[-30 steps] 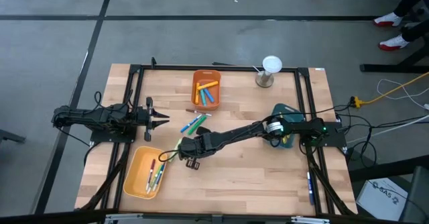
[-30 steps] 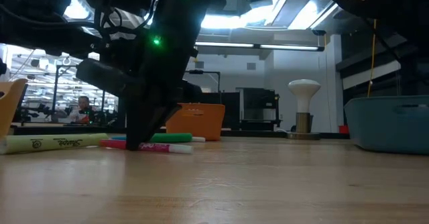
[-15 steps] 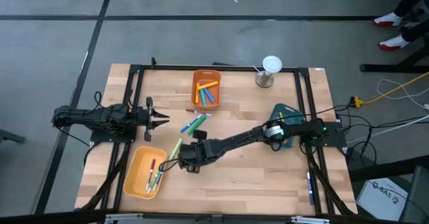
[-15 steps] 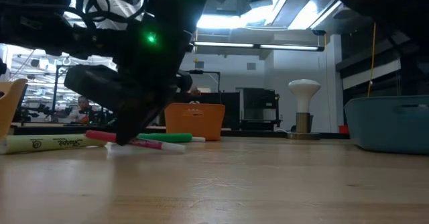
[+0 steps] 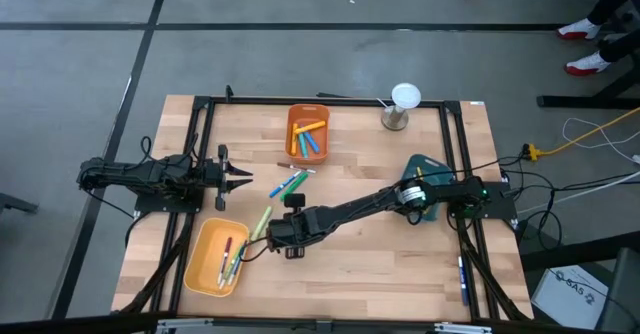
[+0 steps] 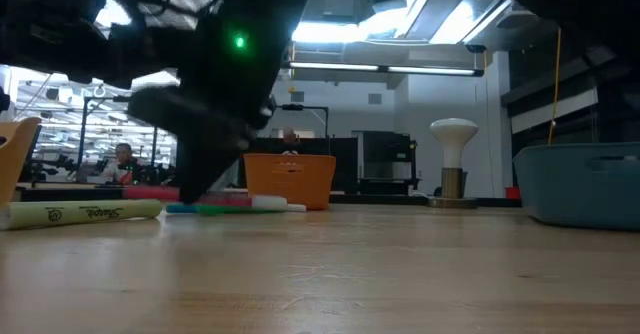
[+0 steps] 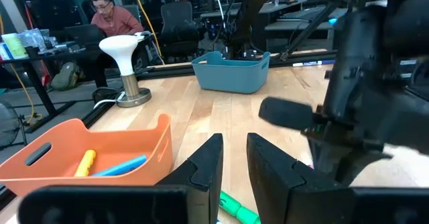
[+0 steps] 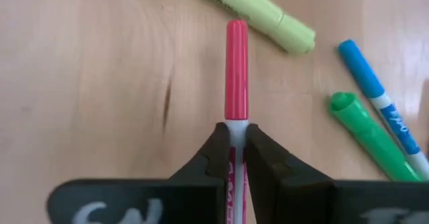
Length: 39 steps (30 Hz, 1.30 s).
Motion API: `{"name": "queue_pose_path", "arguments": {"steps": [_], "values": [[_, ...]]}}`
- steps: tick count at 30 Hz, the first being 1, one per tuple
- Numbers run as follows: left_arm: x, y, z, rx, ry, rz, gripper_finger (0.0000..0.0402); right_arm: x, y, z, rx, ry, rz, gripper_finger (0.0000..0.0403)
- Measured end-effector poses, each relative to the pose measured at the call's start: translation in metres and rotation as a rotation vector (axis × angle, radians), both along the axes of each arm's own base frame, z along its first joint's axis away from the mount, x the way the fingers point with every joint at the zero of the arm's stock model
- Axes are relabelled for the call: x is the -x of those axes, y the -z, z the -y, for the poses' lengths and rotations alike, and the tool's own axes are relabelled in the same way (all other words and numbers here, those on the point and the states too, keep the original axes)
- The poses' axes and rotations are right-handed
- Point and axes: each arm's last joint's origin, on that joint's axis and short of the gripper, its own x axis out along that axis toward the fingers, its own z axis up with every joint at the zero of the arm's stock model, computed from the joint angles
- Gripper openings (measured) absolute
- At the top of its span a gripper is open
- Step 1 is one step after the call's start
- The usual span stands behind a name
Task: Pick & Place Markers
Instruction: Put the pink marker pen into the yellow bin
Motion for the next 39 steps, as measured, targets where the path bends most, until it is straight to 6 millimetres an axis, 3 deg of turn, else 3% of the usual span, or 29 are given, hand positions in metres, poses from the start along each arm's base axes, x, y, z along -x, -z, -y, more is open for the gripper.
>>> {"name": "queue_pose_path", "arguments": {"steps": [10,24,31,39], "values": [[0.0,0.0,0.0,0.0,0.0,0.0,0.0063,0.013,-0.026,-0.003,0.011,-0.032,-0.033,0.0029],[0.0,0.0,0.0,0.0,0.0,0.0,0.0061,0.025,-0.02,-0.03,0.04,0.03,-0.014,0.0029],[0.0,0.0,0.0,0.0,0.0,0.0,0.006,0.023,0.011,-0.03,0.027,0.035,0.016,0.0028],[0.0,0.0,0.0,0.0,0.0,0.0,0.0066,0.021,0.024,-0.03,0.023,0.025,0.079,0.0026]]}}
